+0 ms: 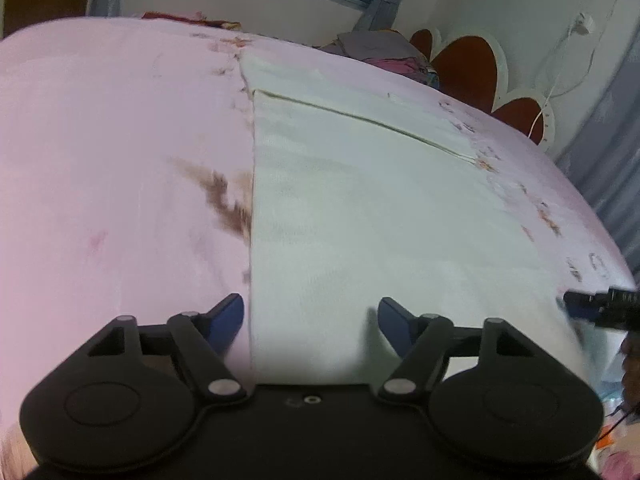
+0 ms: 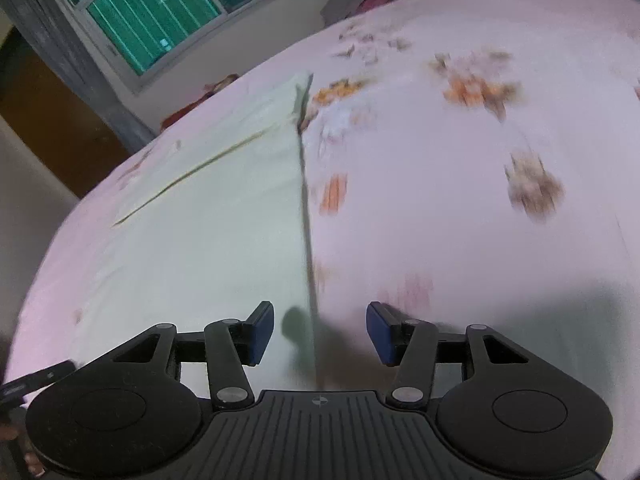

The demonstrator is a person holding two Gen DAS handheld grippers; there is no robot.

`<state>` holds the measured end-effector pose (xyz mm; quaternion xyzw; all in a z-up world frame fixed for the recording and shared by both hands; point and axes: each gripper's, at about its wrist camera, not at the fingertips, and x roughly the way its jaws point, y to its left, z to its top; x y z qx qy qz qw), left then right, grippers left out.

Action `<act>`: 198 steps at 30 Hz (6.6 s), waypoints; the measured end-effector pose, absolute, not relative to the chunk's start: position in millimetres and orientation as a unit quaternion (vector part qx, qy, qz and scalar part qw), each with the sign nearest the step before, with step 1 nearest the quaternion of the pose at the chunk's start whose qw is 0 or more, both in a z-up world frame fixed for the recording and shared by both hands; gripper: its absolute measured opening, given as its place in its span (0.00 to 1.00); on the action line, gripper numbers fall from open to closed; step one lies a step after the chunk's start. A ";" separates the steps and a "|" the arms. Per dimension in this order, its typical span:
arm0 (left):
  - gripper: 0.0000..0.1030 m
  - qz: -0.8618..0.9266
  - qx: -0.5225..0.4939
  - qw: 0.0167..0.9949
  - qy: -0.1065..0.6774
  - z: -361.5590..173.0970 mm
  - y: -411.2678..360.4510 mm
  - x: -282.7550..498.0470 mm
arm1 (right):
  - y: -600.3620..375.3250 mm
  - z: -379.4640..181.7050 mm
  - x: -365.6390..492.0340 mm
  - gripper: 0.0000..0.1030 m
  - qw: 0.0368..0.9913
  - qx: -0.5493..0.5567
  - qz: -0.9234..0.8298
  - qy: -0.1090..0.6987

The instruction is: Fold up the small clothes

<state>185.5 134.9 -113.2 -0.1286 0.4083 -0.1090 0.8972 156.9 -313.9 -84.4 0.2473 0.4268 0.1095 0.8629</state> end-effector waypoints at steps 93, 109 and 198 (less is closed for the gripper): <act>0.69 -0.127 -0.400 0.851 0.315 -130.3 190.9 546.9 | -320.3 -81.9 514.4 0.86 0.820 0.435 0.119 0.351; 0.04 -0.152 -0.132 0.916 0.347 -115.7 147.4 549.1 | -254.0 -80.0 504.7 0.02 0.900 0.122 0.129 0.398; 0.52 -0.044 -0.024 0.936 0.349 -117.0 79.9 333.2 | -232.1 -93.3 296.0 0.01 0.905 0.075 0.088 0.410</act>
